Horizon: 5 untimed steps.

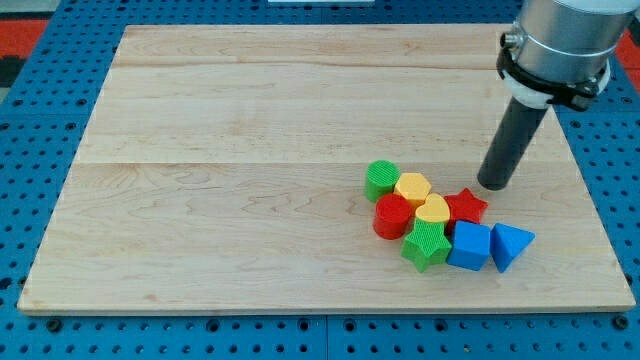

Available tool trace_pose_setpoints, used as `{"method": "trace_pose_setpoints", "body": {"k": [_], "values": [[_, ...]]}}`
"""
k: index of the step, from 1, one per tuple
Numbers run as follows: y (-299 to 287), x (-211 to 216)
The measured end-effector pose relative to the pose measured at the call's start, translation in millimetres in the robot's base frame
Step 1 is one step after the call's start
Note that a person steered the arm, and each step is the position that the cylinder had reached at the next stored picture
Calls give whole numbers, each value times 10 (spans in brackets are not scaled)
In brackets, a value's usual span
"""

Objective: Push the green circle into the yellow hexagon

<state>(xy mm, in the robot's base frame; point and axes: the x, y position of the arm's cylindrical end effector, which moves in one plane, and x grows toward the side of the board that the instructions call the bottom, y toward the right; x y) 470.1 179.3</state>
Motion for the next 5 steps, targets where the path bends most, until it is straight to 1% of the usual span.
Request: {"method": "trace_pose_setpoints", "body": {"k": [1,2,3,5], "values": [[-349,-166],[-945,-447],[-1522,-450],[-1657,-24]]}}
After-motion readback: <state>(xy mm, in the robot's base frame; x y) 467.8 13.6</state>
